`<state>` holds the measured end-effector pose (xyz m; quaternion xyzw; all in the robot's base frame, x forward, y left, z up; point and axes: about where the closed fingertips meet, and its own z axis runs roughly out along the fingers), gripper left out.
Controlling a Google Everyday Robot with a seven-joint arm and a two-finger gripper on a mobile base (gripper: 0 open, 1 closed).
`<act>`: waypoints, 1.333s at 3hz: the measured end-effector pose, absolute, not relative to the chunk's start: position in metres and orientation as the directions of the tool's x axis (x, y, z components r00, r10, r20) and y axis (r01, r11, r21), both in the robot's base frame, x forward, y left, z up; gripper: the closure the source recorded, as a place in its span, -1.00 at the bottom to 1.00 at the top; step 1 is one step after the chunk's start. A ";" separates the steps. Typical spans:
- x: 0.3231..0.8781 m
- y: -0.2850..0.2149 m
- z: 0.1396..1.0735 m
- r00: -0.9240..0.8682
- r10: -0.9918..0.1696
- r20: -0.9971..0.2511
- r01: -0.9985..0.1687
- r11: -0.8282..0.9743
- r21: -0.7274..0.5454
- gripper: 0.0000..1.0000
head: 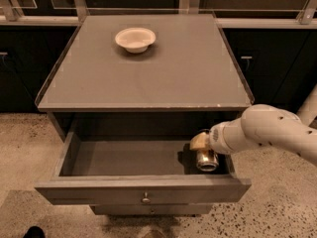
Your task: Place orange can into top drawer
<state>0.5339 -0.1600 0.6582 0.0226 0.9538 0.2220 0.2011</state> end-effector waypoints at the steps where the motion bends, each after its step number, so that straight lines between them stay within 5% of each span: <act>1: 0.534 -0.160 0.658 -0.918 0.132 -0.374 -0.046 0.900 0.433 0.14; 3: 0.534 -0.160 0.658 -0.918 0.132 -0.374 -0.046 0.900 0.433 -0.76; 4: 0.534 -0.160 0.658 -0.918 0.132 -0.374 -0.046 0.900 0.433 -1.00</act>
Offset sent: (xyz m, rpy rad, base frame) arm 0.0000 0.0000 0.0000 0.0000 0.0000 0.0000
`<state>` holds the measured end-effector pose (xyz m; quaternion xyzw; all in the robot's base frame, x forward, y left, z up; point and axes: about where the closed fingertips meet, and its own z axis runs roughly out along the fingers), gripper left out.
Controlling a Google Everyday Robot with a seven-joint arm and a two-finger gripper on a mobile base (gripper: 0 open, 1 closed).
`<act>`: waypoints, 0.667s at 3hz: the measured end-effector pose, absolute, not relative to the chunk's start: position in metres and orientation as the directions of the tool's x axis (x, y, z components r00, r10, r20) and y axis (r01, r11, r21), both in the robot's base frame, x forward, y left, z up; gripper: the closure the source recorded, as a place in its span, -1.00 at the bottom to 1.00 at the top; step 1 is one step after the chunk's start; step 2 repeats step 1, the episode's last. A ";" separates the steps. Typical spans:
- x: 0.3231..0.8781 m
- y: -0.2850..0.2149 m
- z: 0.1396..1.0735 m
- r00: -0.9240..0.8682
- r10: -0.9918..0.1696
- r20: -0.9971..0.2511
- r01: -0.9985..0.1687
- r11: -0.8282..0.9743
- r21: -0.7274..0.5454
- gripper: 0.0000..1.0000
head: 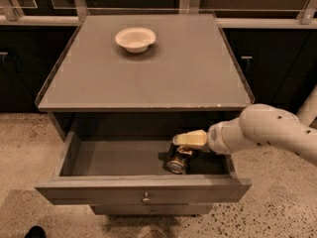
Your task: Place orange can into top drawer
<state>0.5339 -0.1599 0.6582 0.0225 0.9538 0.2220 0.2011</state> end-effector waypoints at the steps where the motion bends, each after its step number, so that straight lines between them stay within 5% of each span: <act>1: 0.534 -0.160 0.658 -0.918 0.132 -0.374 -0.046 0.900 0.433 -1.00; 2: 0.534 -0.160 0.658 -0.918 0.132 -0.374 -0.046 0.900 0.433 -1.00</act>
Offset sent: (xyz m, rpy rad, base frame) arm 0.0000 0.0000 0.0000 0.0000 0.0000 0.0000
